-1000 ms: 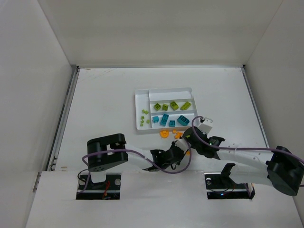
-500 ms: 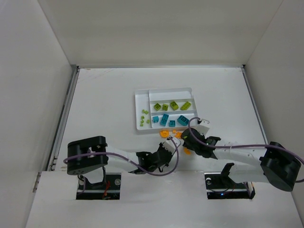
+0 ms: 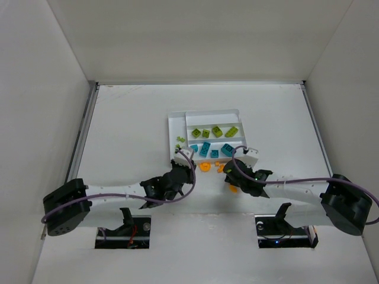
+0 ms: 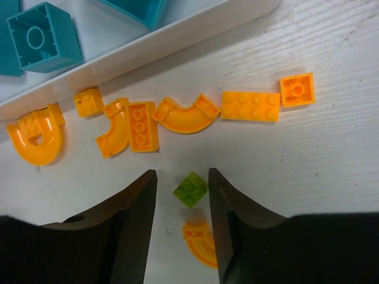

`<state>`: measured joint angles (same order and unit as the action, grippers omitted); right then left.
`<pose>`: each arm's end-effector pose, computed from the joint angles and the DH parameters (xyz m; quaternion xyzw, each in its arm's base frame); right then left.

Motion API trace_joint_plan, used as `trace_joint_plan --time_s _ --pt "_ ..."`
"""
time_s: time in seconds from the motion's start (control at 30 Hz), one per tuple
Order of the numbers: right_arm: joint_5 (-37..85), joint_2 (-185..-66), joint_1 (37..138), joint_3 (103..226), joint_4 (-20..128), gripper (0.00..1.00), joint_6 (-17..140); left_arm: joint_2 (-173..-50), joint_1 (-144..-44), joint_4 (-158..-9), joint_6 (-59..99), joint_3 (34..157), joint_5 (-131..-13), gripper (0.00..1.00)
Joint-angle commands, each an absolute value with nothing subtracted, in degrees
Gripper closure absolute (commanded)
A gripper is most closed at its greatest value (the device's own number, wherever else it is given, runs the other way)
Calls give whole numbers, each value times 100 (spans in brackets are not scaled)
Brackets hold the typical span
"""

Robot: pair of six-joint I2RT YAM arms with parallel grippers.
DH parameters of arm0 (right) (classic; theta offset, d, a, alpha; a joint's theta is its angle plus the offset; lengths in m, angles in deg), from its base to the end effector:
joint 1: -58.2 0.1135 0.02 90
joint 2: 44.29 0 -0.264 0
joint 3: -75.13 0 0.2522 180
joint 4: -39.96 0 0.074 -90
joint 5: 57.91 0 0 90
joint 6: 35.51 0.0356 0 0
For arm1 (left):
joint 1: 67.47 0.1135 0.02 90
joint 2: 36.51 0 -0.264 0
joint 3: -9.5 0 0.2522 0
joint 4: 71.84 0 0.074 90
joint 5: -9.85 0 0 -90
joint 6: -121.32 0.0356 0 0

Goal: Sort the legos into containers by color

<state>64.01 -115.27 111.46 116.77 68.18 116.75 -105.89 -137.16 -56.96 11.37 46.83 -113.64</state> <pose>0.1405 0.1568 0.1516 0.1490 0.9143 0.0863 0.3666 0.1017 -0.2181 0.1961 0.1689 0.7711 -0.2362 0.5667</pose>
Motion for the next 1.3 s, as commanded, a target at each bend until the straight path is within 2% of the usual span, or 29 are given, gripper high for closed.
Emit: trace_joint_plan --time_s 0.0,0.13,0.3,0.63,0.77,0.9,1.03,1.27 --pt "6373 -11522 11247 11816 6822 52 11706 -10094 -13064 -5765 891 4698 -11505 85" --pt "6365 -11566 11317 11833 6910 55 11742 -10119 -12150 -5810 759 5040 -11057 84" --pt "6382 -11803 11388 11982 6989 55 11715 -10909 -11305 -5775 522 5577 -10529 83" --pt "6426 -12014 11414 12150 7121 60 11575 -12026 -10882 -5739 267 6149 -10265 79" --pt "6373 -12155 11423 12237 7191 60 11539 -12088 -10838 -5739 240 6184 -10318 69" --pt "6391 -12348 11467 12360 7261 72 11478 -11904 -10873 -5704 223 6079 -10379 55" --pt "6496 -12270 11537 12413 7358 85 11548 -11553 -10891 -5695 205 5886 -10397 48" --pt "6462 -11575 11652 12887 7315 86 11101 -10762 -10795 -5766 3 5341 -10397 39"
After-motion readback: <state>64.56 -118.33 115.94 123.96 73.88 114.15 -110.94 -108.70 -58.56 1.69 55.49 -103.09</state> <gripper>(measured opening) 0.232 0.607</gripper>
